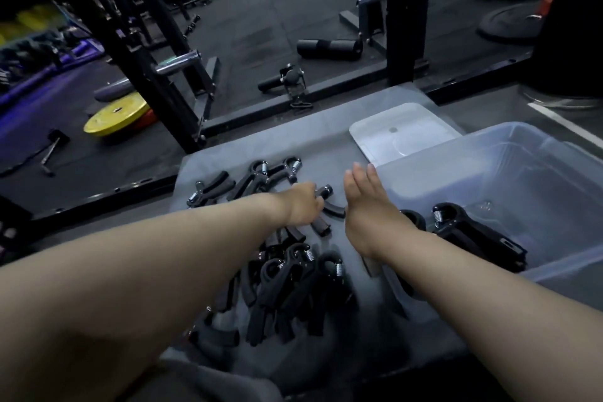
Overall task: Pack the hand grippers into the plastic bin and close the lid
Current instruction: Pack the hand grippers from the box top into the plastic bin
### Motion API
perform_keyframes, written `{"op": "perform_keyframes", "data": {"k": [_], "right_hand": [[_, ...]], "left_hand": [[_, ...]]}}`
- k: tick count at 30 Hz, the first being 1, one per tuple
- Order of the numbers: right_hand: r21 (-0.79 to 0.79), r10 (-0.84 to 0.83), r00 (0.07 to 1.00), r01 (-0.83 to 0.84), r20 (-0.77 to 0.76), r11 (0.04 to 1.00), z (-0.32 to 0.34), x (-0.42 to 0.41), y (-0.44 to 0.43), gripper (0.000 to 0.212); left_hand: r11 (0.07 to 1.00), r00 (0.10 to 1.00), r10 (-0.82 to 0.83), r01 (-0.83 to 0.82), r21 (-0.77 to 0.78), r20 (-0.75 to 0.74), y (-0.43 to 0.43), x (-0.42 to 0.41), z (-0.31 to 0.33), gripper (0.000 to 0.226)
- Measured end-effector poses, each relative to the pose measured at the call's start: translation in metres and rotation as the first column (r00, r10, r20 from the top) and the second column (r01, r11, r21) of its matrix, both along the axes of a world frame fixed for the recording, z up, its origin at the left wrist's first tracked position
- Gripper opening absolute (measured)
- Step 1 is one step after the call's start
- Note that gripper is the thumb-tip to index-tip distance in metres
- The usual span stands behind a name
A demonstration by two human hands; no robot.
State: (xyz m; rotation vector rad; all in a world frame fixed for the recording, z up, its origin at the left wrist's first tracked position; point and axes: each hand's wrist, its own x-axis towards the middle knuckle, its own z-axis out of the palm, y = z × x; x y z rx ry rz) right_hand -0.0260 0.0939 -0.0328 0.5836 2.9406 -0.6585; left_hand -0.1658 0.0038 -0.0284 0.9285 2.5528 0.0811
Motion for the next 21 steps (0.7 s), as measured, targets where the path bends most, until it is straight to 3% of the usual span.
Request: {"op": "perform_keyframes", "data": {"k": [4,8,12,15,21], "right_hand": [[0.002,0.007,1.000,-0.007,0.024,1.000,0.001,0.005,-0.013,0.076],[0.005,-0.005,1.000,0.005,-0.009,1.000,0.002,0.014,-0.021,0.074],[-0.002,-0.043,0.999,0.043,-0.017,0.999,-0.003,0.012,-0.022,0.080],[0.018,-0.051,0.997,0.052,-0.059,0.998,-0.009,0.010,-0.022,0.073],[-0.007,-0.078,0.993,0.078,-0.092,0.997,-0.012,0.008,-0.022,0.076]], "left_hand": [[0.999,1.000,-0.001,0.001,0.038,0.004,-0.021,-0.012,0.017,0.026],[0.999,0.998,0.054,-0.054,0.003,-0.010,-0.062,-0.024,0.016,0.049],[0.990,0.990,0.140,-0.141,-0.026,-0.027,-0.103,-0.043,-0.007,0.042],[0.982,0.982,0.187,-0.188,-0.029,-0.035,-0.126,-0.060,-0.026,0.045],[0.976,0.973,0.213,-0.217,-0.033,-0.086,-0.121,-0.092,-0.049,0.038]]}}
